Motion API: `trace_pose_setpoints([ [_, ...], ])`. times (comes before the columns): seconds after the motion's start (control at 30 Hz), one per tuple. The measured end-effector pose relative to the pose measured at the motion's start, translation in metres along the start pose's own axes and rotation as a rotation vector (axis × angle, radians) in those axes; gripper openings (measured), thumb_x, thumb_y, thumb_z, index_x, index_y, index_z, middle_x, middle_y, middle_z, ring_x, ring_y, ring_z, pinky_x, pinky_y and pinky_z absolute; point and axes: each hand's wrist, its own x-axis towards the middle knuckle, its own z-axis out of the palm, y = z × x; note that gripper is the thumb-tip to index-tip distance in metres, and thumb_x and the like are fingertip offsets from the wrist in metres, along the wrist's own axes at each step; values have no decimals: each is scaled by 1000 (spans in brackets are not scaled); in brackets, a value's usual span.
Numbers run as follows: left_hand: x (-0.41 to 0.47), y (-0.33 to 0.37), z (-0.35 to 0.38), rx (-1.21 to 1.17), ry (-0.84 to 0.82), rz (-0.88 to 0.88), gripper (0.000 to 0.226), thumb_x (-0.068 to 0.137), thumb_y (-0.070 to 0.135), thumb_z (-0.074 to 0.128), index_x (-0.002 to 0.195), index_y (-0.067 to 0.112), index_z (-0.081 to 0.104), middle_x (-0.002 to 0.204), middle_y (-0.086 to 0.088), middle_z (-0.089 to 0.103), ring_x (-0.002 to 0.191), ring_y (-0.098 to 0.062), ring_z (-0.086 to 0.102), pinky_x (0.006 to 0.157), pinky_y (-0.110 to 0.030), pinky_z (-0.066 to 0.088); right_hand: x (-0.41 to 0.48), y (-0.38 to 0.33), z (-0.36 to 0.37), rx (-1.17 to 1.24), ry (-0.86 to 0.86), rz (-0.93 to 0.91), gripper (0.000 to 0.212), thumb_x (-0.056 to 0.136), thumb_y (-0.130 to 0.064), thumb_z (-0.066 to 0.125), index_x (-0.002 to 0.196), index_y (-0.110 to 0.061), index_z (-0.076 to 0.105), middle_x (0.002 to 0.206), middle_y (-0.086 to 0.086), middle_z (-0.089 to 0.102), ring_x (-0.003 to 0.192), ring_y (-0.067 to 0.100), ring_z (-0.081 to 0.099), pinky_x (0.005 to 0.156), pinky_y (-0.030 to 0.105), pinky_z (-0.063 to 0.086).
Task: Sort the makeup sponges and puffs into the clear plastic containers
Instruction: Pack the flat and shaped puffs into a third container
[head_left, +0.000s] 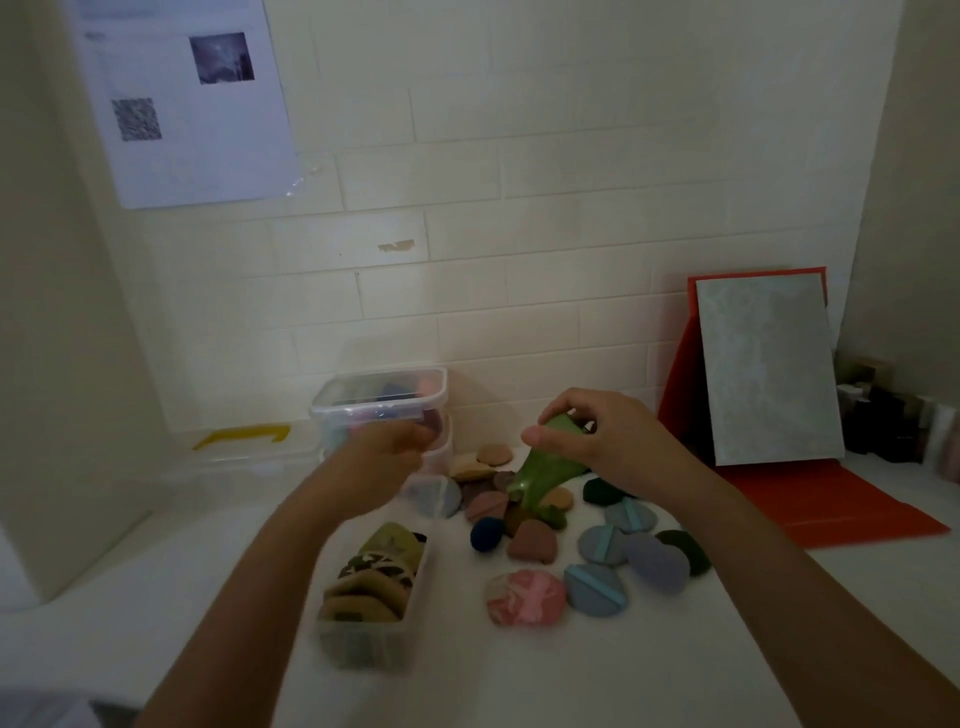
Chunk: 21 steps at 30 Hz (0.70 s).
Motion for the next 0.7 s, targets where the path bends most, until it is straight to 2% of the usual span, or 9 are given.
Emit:
trace_pose_setpoints([
  [0.1, 14, -28, -7, 321, -182, -50, 24, 92, 7, 50, 112, 10, 63, 106, -2, 60, 94, -12, 54, 77, -14, 40, 2, -1, 7, 52, 44, 39, 39, 77, -60, 62, 86, -22, 66, 80, 2, 68, 66, 13, 61, 57, 25, 48],
  [0.17, 17, -38, -1, 345, -261, -100, 15, 93, 17, 51, 101, 12, 64, 96, 0, 60, 90, -12, 55, 73, -13, 41, 2, -1, 13, 68, 42, 92, 40, 79, -57, 62, 86, -18, 65, 76, 7, 68, 54, 11, 59, 48, 21, 47],
  [0.23, 20, -48, 9, 367, -274, -153, 15, 95, 23, 49, 83, 20, 58, 91, 2, 57, 89, -13, 55, 77, -16, 42, 0, -2, 20, 111, 33, 133, 40, 81, -53, 63, 89, -15, 62, 78, 6, 68, 52, 8, 61, 47, 21, 50],
  [0.3, 23, -58, 15, 433, -285, -206, 14, 95, 22, 47, 84, 22, 56, 98, 0, 55, 96, -18, 56, 83, -22, 40, -1, -2, 28, 190, 15, 170, 40, 80, -50, 64, 94, -13, 59, 86, 6, 66, 60, 10, 66, 48, 24, 54],
  [0.33, 23, -58, 17, 494, -304, -210, 12, 95, 22, 47, 95, 19, 59, 103, -2, 56, 99, -18, 56, 84, -23, 40, -1, -3, 32, 224, 15, 183, 40, 80, -50, 65, 95, -14, 58, 90, 8, 65, 66, 13, 67, 51, 29, 56],
  [0.4, 23, -56, 19, 602, -338, -202, 25, 95, 20, 47, 116, 13, 57, 115, -6, 57, 105, -19, 55, 87, -24, 41, 1, -3, 36, 245, 35, 183, 39, 79, -51, 64, 95, -16, 57, 94, 9, 64, 72, 18, 68, 58, 36, 59],
  [0.47, 20, -49, 19, 681, -408, -215, 30, 96, 18, 45, 123, 10, 54, 124, -8, 56, 109, -19, 53, 92, -25, 40, 0, -4, 38, 223, 45, 166, 38, 81, -50, 63, 96, -16, 57, 95, 7, 64, 71, 15, 67, 56, 29, 57],
  [0.6, 17, -40, 17, 765, -473, -221, 32, 95, 25, 46, 121, 9, 57, 125, -9, 58, 110, -20, 55, 93, -26, 42, -1, -2, 44, 222, 42, 141, 33, 83, -49, 62, 97, -20, 57, 99, 5, 62, 83, 17, 65, 61, 31, 59],
  [0.7, 12, -31, 7, 731, -469, -155, 29, 95, 28, 48, 116, 11, 59, 118, -7, 60, 94, -11, 51, 85, -20, 38, -1, -5, 48, 293, 17, 169, 35, 83, -47, 62, 105, -21, 54, 104, 8, 62, 89, 19, 65, 59, 27, 58],
])
